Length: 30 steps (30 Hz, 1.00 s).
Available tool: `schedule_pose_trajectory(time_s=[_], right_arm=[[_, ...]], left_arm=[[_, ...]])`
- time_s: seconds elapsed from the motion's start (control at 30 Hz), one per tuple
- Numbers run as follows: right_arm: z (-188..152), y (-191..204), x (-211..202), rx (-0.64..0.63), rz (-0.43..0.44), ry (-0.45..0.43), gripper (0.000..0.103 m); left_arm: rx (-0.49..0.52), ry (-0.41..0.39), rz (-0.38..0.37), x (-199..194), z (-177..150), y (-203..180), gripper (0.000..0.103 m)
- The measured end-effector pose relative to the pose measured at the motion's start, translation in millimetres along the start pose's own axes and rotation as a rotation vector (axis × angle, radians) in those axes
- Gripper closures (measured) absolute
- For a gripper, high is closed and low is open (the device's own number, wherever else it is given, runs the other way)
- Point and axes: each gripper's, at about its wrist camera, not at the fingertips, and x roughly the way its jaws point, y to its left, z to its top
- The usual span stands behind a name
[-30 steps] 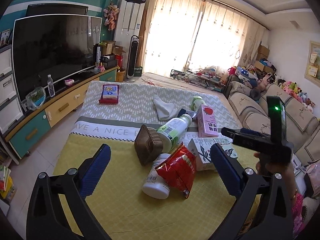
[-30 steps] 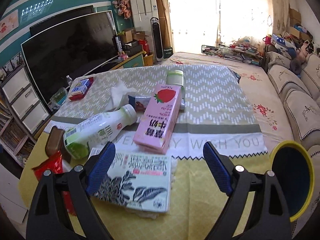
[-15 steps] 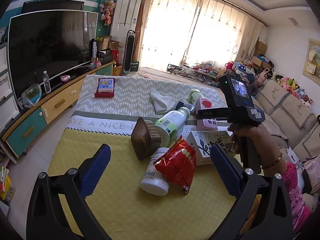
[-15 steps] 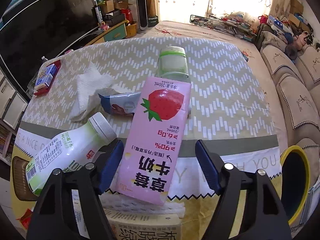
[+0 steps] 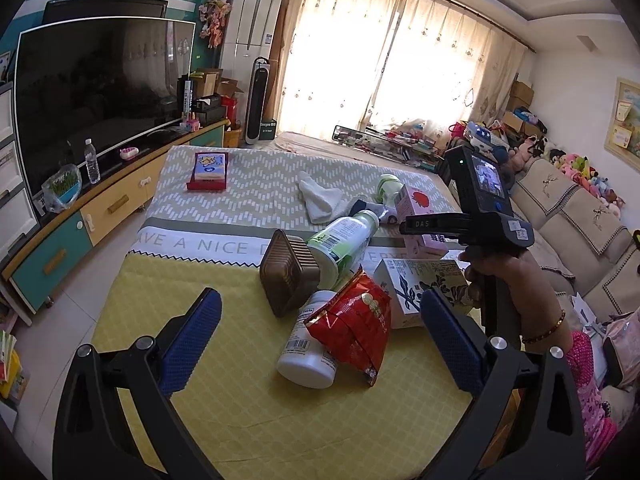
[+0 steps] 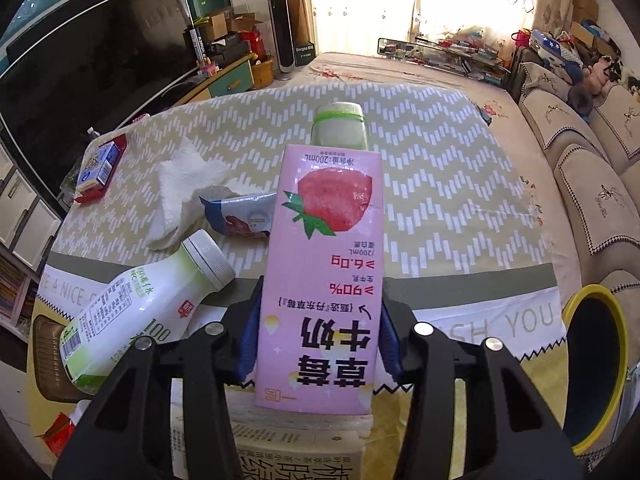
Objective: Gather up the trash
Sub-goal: 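Carry the carton over the bin and release it with right gripper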
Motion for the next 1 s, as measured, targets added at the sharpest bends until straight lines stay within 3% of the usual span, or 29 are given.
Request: schedule_pose_trajectory(time_s=[0.37, 0.5, 0.63, 0.77, 1.0], right_arm=[[-14.0, -45.6, -86.3, 0.080, 0.048, -0.192, 0.057], [-34.9, -88.2, -119.0, 0.141, -0.002, -0.258, 0.056], [-60.1, -146.8, -141.5, 0.238, -0.118, -0.296, 0.056], [-83.5, -213.8, -141.6, 0.346, -0.225, -0.268, 0.056], [-112.6, -292.0, -103.0, 0.461, -0.285, -0.177, 0.056]], left_arm=[[0.028, 0.007, -0.008, 1.7, -0.2, -13.6, 0.005], [0.034, 0.013, -0.013, 4.4, -0.7, -18.5, 0.005], [0.049, 0.028, -0.013, 10.6, -2.6, -26.4, 0.005], [0.054, 0.033, -0.009, 15.4, -3.2, -35.6, 0.005], [0.074, 0.051, 0.015, 25.3, -2.4, -51.0, 0.005]])
